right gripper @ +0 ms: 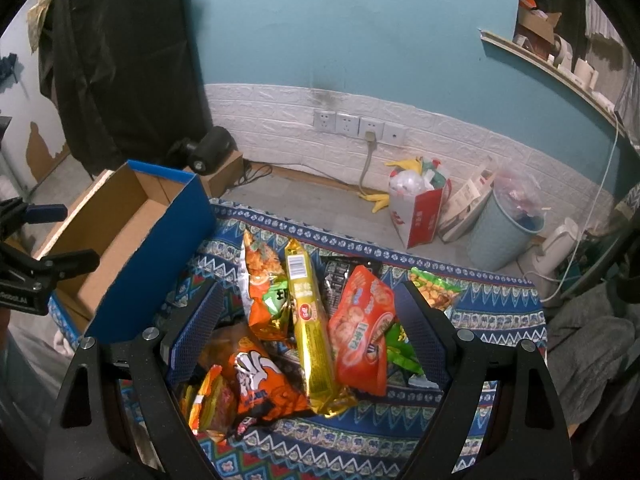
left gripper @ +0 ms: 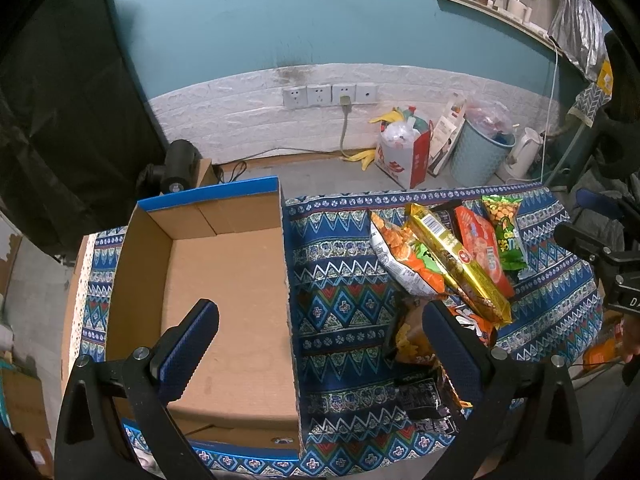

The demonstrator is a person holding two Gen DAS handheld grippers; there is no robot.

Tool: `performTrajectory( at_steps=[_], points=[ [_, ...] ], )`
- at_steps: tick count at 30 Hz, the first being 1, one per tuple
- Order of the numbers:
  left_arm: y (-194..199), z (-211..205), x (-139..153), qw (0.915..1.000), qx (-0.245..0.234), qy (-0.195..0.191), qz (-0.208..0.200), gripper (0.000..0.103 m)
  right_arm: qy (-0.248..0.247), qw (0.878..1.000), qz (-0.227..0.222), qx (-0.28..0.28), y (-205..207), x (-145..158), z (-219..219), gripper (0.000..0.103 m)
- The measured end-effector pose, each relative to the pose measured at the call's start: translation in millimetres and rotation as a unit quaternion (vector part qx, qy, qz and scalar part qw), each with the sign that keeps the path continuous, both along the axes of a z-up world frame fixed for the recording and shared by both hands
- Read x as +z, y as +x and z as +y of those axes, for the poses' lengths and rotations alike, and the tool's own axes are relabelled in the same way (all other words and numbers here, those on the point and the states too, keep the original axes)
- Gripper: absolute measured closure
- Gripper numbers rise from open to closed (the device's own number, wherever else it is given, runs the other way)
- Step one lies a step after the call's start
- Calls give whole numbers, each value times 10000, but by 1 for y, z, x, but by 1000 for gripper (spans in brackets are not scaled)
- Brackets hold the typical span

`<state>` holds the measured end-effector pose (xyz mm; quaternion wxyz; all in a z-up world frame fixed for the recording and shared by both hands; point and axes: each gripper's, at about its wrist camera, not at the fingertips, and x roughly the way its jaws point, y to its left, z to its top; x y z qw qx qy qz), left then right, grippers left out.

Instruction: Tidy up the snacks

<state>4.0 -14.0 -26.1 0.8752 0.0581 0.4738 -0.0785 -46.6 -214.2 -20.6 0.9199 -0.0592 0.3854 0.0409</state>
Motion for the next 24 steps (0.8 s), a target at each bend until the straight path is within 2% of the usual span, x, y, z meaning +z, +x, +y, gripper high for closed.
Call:
performTrajectory(
  at_steps=[4,11,13,20,24],
  points=[
    [5,-1,-8,9999,19,25,118,0,-33,10000,12,-47,1,-1,-5,17],
    [26,-6,-29,9974,123,-183,684,0,-73,9997,147,-207,14,-2,-20,17],
    [30,-10,-30,9964,114,-222,811,0,-91,9994,216,-248,20,-3,-26,17],
    [52,-36,-25,9959,-60,-171,883,0,-143,9970,508,-565,45,-10,-60,17],
    [72,-50,-31,9927,-58,-205,1187,0,-255,9936,727,-822,57,-22,-83,17]
  ],
)
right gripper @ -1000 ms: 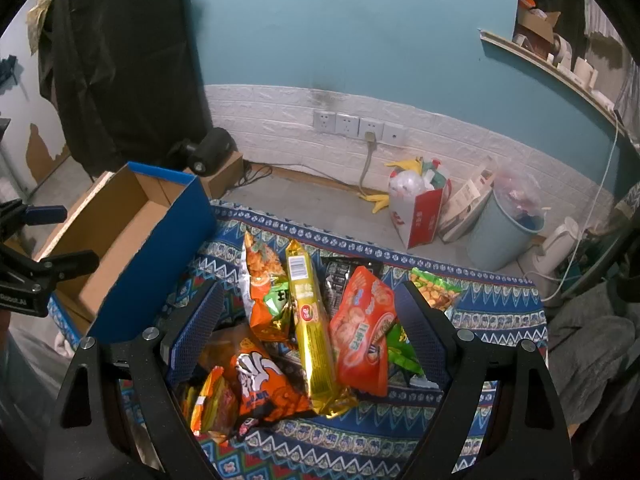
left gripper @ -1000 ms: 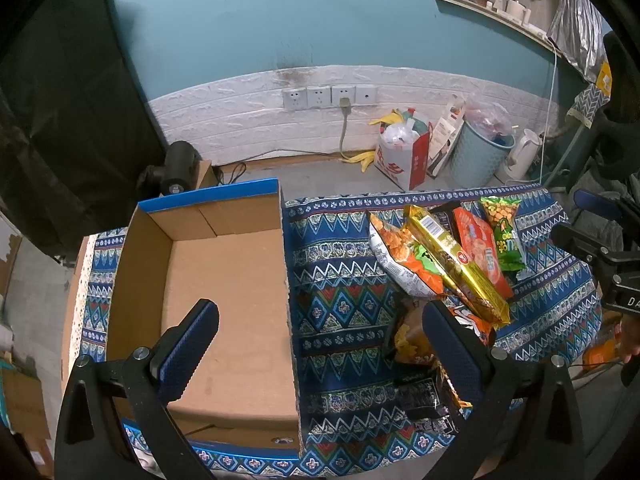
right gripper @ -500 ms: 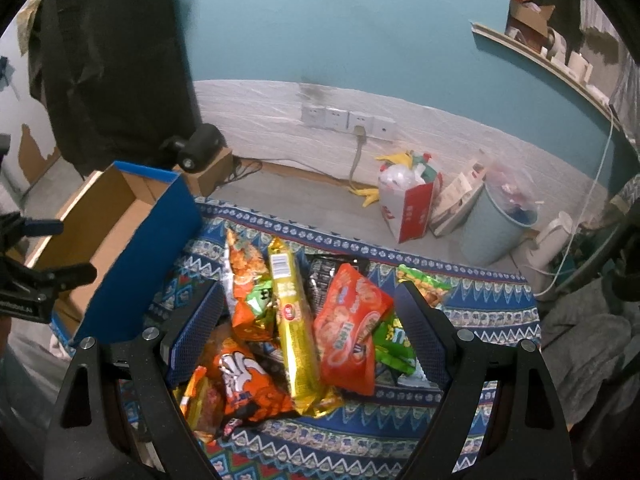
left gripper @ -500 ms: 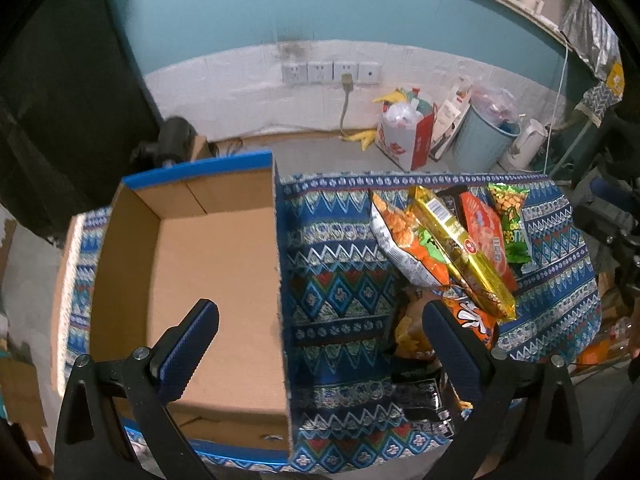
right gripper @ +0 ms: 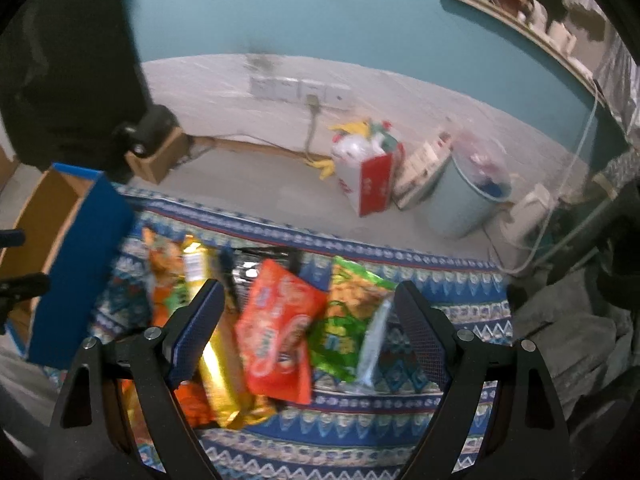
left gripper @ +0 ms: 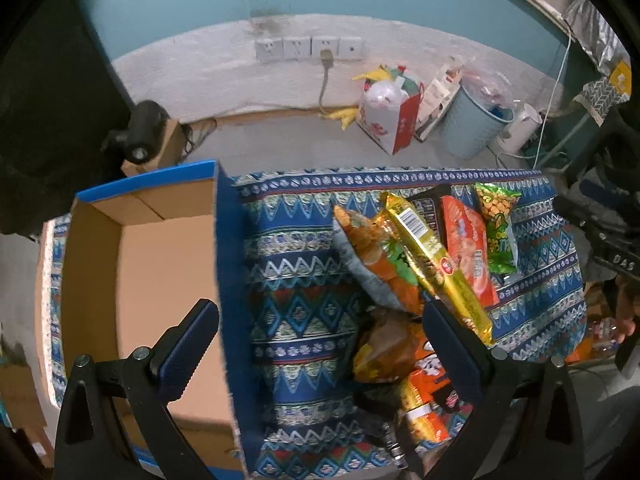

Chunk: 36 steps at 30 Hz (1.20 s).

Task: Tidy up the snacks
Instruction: 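Grasp the orange chip bag with the left tool while the right tool grasps the green peanut bag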

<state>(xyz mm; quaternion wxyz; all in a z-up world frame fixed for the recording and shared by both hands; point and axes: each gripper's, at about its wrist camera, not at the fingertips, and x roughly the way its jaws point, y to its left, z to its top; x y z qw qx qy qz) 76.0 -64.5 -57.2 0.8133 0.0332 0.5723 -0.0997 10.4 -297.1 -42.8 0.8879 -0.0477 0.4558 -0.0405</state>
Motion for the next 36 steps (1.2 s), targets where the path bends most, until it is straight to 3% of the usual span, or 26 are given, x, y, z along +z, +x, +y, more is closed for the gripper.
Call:
performTrajectory(
  at_steps=[7,18,27,33,36],
  points=[
    [34,-17,-23,9993,112,-144,328,0,113,9979,583,-254,31,-27,-39,17],
    [65,-32,-102,9912,658,-492,1042,0,739,9867,1322,-585,50,-98,-80,23],
    [65,-56,-140,9879,394,-301,1471,0,723,9806,1737,-558,54,-134,-78,24],
    [65,-63,-160,9840,368,-245,1724,0,783,9779,1868,-523,60,-147,-74,32],
    [66,-68,-161,9864,225,-217,1613,0,701,9802,1794,-467,65,-146,-69,35]
  ],
)
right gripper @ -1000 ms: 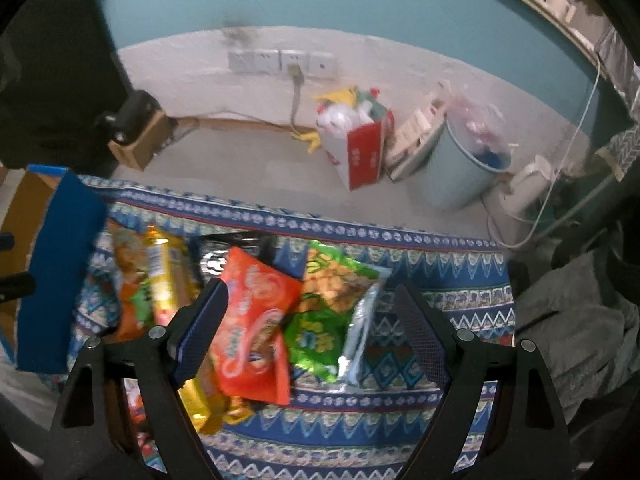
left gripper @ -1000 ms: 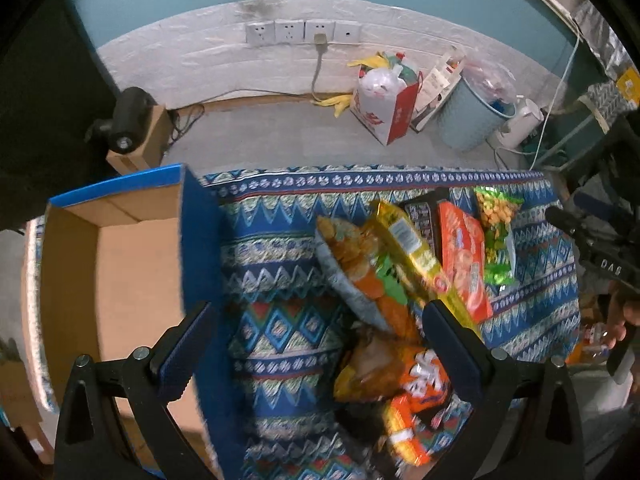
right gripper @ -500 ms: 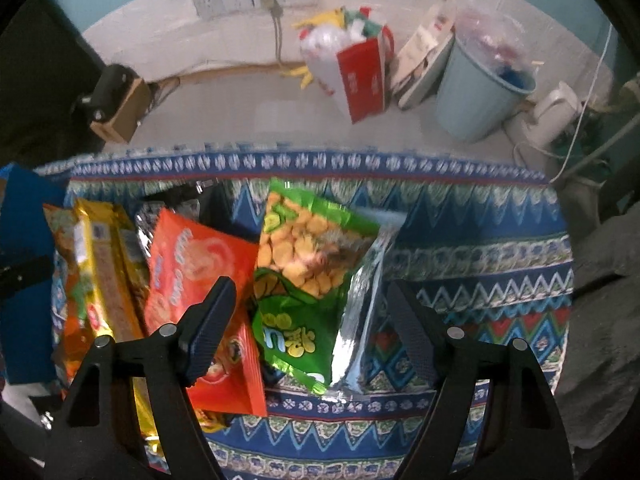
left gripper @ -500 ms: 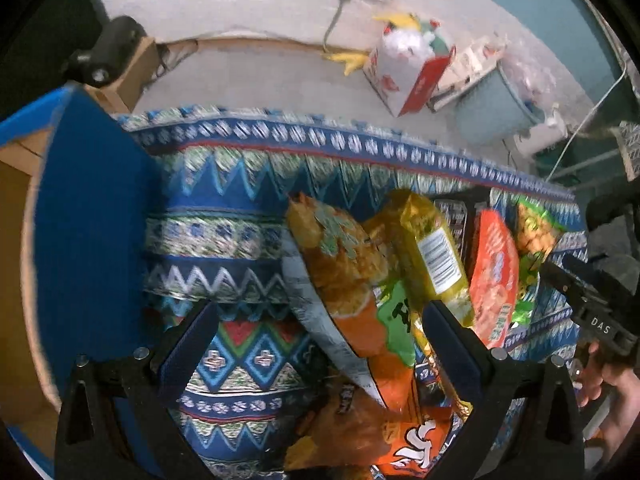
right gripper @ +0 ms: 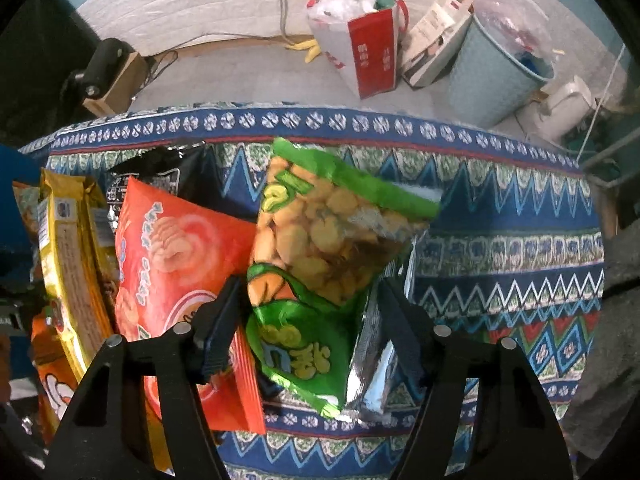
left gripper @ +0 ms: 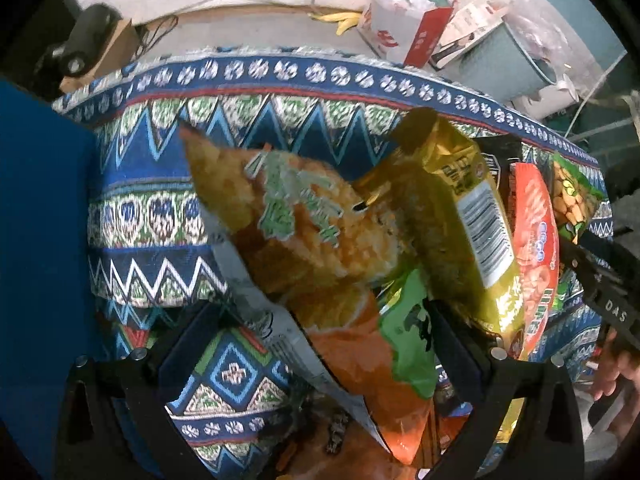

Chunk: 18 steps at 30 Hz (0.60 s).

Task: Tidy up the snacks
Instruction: 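Grasp the orange chip bag with the left tool while the right tool grasps the green peanut bag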

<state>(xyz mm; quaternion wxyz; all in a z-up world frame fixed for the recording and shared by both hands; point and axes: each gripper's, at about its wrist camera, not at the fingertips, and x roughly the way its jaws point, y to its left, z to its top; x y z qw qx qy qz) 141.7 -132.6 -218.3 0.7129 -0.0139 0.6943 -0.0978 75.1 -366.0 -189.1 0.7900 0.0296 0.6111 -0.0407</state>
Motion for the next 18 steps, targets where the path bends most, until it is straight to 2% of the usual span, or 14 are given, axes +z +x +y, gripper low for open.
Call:
performTrajectory(
  at_steps=[1,2,3,5,6,8,10,12,18],
  points=[
    [0,-2,1,9999,-96,-7,-41,0,-22,10000,-30,11,2,-1,1,39],
    [-1,-3,1,9998,-176,5,-81,6,-9,10000,16,0,3,-3,1,47],
    [-1,-4,2,9997,-214,20,-122,14,-8,9999,98,-37,5,-8,0,51],
    [-2,-3,4,9992,-243,-309,-84,33,-98,9997,197,-136,6,-14,-1,54],
    [-2,-1,4,9991,-192,-366,-45,37,-108,9997,176,-139,5,-14,0,55],
    [-3,0,7,9990,-218,-380,-76,42,-145,9998,99,-104,4,-9,-1,64],
    [-3,1,12,9989,-297,-309,-183,44,-137,9998,26,-135,1,-5,-4,69],
    [-3,3,20,9985,-348,-310,-298,51,-144,9997,-9,-194,0,0,-8,70],
    [-4,8,46,9956,-530,-107,-769,53,-357,9990,-132,-219,-6,14,-13,71]
  ],
)
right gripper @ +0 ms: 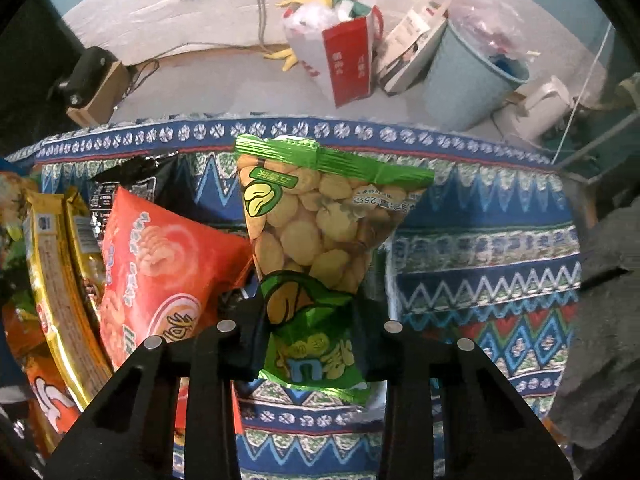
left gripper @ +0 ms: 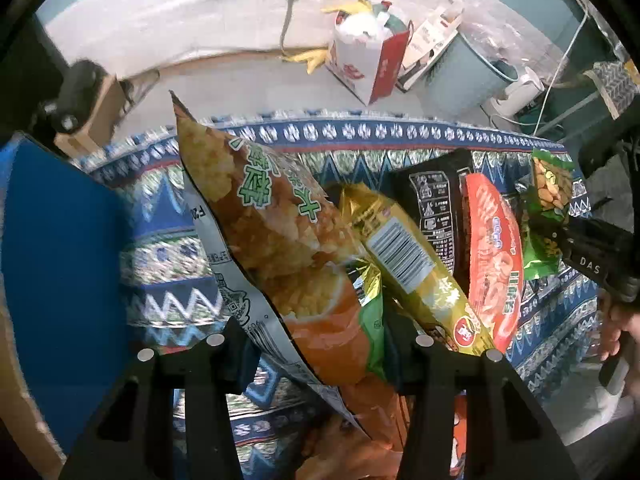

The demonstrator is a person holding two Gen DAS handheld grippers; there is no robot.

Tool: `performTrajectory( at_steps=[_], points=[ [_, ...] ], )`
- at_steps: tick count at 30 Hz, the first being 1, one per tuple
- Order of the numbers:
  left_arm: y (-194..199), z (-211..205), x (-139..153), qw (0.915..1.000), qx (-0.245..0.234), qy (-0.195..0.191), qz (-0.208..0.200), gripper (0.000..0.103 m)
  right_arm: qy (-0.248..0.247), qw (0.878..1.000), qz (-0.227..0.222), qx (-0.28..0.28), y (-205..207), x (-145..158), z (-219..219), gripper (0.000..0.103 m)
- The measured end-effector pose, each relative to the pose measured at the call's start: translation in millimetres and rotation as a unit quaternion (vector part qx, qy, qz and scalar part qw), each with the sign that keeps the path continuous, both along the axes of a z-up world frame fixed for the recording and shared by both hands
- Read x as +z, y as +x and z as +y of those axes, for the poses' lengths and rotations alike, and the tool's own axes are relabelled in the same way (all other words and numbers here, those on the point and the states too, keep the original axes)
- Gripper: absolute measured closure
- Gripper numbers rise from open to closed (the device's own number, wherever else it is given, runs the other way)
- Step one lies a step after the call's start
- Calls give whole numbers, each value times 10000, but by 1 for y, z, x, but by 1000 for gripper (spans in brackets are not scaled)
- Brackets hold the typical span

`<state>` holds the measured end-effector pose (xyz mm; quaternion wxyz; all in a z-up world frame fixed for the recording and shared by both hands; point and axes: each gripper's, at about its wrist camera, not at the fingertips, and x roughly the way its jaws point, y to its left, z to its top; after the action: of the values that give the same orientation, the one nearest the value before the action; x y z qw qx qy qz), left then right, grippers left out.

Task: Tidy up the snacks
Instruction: 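Grasp the orange chip bag with the left tool while the right tool grasps the green peanut bag, then carry both bags over the cardboard box and open both tools to drop them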

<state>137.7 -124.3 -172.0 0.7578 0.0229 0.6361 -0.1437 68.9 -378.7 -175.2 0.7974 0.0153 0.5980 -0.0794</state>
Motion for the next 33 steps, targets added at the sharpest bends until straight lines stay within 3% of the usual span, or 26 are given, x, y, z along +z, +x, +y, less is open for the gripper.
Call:
performTrajectory(
  at_steps=[4,18,33],
  points=[
    [-2,9,17,9997,-59,77,-228,60,-28,9999,-132,42,-6,12,2,71],
    [-29,30,82,9930,-317,317,-1092,61,-219,9951,-813,522,-29,72,45,71],
    [-69,77,130,9829,-463,507,-1710,61,99,9867,-1295,979,-32,116,104,71]
  ],
)
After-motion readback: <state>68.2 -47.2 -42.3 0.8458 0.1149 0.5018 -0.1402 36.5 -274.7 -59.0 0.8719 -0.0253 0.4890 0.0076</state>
